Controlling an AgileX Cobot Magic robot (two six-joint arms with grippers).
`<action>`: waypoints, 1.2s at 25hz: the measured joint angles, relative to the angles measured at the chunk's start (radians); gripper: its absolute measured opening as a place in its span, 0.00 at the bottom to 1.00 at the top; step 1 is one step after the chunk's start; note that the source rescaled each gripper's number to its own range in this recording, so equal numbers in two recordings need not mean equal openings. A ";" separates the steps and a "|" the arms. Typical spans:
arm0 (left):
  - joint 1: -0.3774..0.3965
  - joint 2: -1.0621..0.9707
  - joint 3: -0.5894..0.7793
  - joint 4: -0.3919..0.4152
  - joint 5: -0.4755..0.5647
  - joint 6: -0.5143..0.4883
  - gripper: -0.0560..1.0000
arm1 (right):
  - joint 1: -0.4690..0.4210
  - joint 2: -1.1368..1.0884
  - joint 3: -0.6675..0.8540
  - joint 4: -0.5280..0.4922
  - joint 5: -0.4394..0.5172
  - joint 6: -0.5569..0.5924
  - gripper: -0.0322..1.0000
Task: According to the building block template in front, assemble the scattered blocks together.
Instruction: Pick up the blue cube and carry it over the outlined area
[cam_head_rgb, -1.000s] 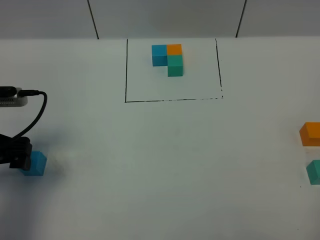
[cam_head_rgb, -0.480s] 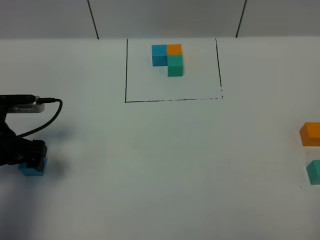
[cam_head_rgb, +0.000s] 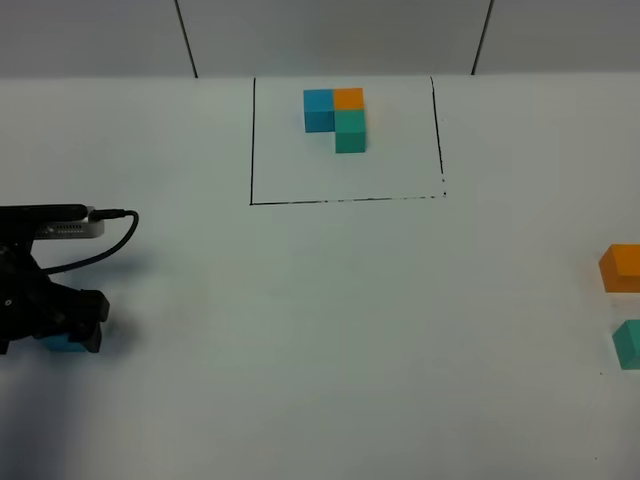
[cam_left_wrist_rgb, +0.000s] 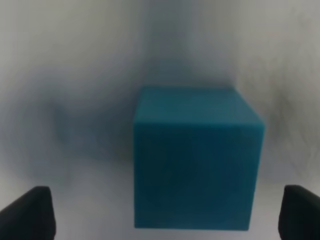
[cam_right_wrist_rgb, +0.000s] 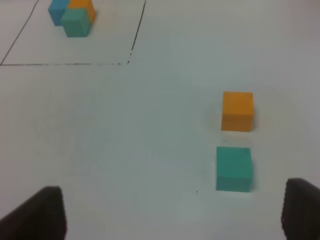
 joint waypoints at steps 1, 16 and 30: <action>0.000 0.005 -0.001 0.000 -0.002 -0.001 0.91 | 0.000 0.000 0.000 0.000 0.000 0.000 0.76; 0.000 0.028 -0.008 -0.005 -0.008 -0.001 0.18 | 0.000 0.000 0.000 0.000 0.000 0.000 0.76; -0.170 0.036 -0.250 0.041 0.227 0.381 0.05 | 0.000 0.000 0.000 0.000 0.000 0.001 0.76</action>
